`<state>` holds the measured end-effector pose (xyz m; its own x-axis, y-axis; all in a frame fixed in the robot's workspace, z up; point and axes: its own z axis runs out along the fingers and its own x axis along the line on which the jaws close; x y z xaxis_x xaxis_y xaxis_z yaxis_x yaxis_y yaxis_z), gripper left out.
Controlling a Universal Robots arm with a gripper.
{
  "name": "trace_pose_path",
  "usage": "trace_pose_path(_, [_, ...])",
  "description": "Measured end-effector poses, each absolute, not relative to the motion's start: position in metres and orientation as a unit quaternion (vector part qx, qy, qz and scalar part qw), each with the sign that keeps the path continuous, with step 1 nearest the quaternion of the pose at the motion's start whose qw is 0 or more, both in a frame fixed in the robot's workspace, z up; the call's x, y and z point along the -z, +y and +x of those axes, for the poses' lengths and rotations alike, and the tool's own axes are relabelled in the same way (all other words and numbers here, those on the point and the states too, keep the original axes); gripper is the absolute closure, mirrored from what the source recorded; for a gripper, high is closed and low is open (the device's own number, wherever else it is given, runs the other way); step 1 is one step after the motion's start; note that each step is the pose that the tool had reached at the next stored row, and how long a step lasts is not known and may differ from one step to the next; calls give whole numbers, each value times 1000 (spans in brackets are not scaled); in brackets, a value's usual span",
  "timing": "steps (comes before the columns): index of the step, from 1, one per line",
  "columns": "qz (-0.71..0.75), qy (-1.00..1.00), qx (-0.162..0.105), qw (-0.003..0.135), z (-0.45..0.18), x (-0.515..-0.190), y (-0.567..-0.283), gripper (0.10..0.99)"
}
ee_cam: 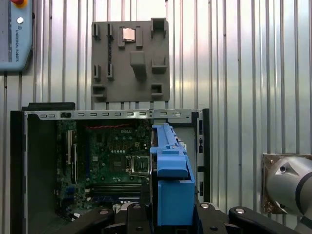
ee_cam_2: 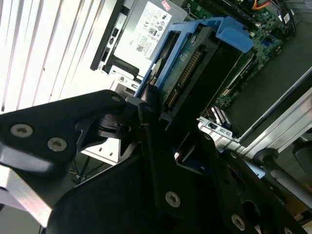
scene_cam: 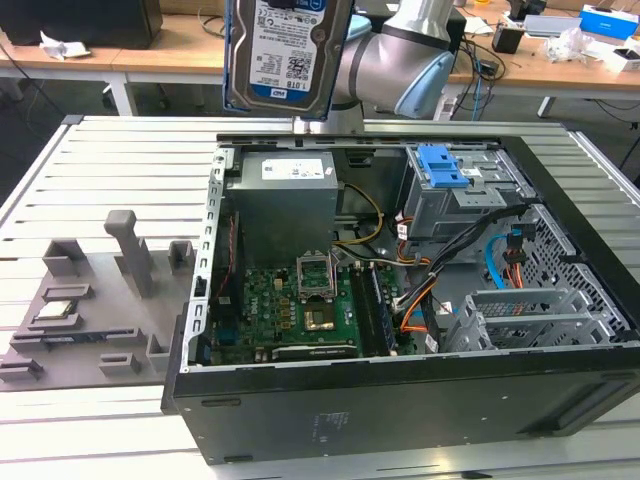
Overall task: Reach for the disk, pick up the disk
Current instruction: 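Pick up the disk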
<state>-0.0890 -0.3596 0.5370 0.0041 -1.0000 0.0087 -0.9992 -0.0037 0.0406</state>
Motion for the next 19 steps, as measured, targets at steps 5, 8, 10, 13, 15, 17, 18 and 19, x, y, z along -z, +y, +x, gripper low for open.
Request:
trace_pose_path(5, [708,-706,11,17,-86,-537,-360,722])
trace_pose_path(8, [708,-705,11,17,-86,-537,-360,722])
trace_pose_path(10, [708,-706,11,17,-86,-537,-362,722])
trace_pose_path(13, [708,-706,11,17,-86,-537,-365,722])
trace_pose_path(15, [708,-706,11,17,-86,-537,-370,722])
trace_pose_path(17, [708,-706,11,17,-86,-537,-374,722])
trace_pose_path(18, [708,-706,11,17,-86,-537,-377,722])
trace_pose_path(19, [708,-706,11,17,-86,-537,-379,722])
